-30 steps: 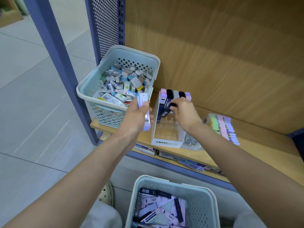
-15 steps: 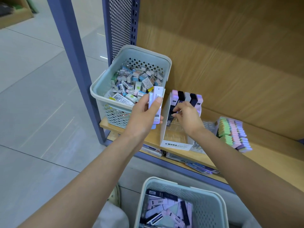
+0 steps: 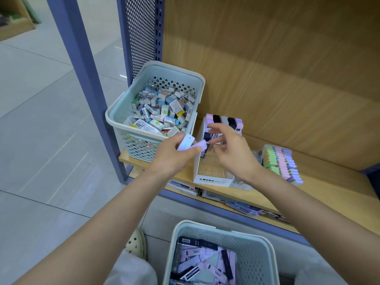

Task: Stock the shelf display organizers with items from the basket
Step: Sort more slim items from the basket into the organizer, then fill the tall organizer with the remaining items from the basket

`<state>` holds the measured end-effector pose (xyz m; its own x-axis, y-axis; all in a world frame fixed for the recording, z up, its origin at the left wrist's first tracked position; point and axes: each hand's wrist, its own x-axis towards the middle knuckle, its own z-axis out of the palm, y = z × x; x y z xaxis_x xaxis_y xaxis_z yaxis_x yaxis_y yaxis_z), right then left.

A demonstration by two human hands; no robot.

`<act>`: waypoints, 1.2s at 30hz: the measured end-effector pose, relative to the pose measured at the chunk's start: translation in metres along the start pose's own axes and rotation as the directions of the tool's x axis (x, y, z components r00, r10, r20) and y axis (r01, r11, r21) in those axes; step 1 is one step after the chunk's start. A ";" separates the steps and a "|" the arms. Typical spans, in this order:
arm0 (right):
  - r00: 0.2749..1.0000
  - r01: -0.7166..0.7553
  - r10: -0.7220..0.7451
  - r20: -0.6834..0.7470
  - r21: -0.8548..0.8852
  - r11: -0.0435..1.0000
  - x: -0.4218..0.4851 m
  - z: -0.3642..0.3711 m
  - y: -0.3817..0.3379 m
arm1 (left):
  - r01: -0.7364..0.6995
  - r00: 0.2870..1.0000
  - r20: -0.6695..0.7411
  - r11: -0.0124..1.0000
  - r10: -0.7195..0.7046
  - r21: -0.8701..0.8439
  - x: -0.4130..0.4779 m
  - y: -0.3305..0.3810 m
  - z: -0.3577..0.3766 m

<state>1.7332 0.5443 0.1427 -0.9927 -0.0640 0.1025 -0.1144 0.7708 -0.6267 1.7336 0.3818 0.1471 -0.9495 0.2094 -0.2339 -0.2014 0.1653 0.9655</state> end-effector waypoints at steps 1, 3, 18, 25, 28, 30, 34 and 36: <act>1.000 0.008 -0.009 0.026 0.047 0.999 -0.007 -0.005 -0.008 | -0.007 1.000 0.007 1.000 0.007 0.018 -0.001 0.000 0.001; 0.993 0.036 -0.042 0.107 0.063 0.997 -0.021 -0.013 -0.018 | -0.026 0.999 0.028 0.999 0.025 0.045 -0.003 0.001 0.004; 0.977 0.093 -0.091 -0.191 0.001 0.996 -0.083 -0.025 -0.011 | 0.072 0.996 0.057 0.978 -0.062 -0.198 -0.028 0.025 0.035; 0.997 0.029 -0.018 -0.079 0.136 0.990 -0.102 -0.023 -0.014 | -0.040 0.996 0.069 0.983 0.053 -0.177 -0.040 0.021 0.043; 0.999 0.019 -0.012 -0.034 0.190 0.982 -0.106 -0.028 -0.011 | -0.162 0.981 0.113 0.987 0.160 0.002 -0.039 0.019 0.043; 0.998 0.038 -0.025 -0.059 0.224 0.974 -0.107 -0.036 -0.011 | -0.233 0.960 0.190 0.962 0.205 0.141 -0.039 0.018 0.046; 0.998 0.063 -0.055 -0.040 0.209 0.976 -0.102 -0.050 -0.010 | -0.260 0.949 0.234 0.942 0.209 0.212 -0.034 0.015 0.049; 0.998 0.059 -0.050 -0.045 0.208 0.976 -0.096 -0.055 -0.007 | -0.254 0.948 0.251 0.942 0.197 0.218 -0.029 0.015 0.048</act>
<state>1.8318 0.5799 0.1802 -0.9829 -0.0740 0.1688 -0.1781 0.6173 -0.7663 1.7696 0.4241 0.1633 -0.8792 0.4727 -0.0601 0.1035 0.3126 0.9442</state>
